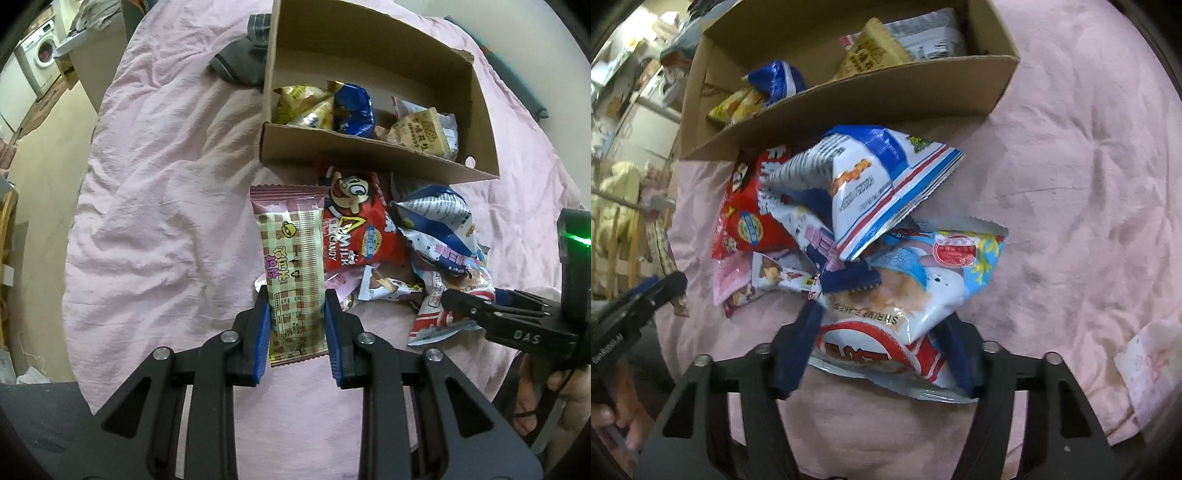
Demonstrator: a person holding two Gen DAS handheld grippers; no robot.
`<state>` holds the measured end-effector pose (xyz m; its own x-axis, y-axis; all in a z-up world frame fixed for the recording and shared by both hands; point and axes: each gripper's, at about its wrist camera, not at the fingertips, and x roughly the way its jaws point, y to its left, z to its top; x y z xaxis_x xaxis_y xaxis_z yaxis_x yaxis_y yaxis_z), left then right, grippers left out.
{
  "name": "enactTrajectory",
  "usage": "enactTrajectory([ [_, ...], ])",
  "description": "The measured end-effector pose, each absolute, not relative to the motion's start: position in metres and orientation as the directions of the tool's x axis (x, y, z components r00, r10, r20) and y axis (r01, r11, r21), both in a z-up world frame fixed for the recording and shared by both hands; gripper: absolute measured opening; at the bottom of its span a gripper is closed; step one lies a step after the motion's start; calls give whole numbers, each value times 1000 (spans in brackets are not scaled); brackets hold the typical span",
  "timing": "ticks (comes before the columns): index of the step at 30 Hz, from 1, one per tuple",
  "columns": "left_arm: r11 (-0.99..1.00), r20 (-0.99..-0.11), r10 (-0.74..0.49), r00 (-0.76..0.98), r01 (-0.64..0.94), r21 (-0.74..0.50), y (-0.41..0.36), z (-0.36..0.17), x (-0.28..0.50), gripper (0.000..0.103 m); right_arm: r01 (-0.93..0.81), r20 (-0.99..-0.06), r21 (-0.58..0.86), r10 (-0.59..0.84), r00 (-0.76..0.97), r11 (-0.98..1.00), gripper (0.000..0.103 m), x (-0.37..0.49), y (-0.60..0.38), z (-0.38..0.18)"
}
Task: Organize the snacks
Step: 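Grasp the checkered wafer bar with the left tool while the right tool grasps the shrimp flakes bag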
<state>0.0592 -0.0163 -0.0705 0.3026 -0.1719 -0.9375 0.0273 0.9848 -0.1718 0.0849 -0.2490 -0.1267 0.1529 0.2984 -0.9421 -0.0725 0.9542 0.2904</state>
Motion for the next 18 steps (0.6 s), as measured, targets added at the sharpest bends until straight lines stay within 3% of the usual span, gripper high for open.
enactTrajectory([
  [1,985,-937,-170,305,31,-168,-17,-70,59,23,-84,-946,274,285,157,958,48,83,-248,-126],
  [4,986,-935,-167,313,38,-163,-19,-70,58,23,-96,-943,277,289,163,956,41,79,-250,-122],
  [18,989,-933,-149,329,57,-138,-27,-75,57,23,-99,-878,327,341,336,940,25,46,-298,-72],
])
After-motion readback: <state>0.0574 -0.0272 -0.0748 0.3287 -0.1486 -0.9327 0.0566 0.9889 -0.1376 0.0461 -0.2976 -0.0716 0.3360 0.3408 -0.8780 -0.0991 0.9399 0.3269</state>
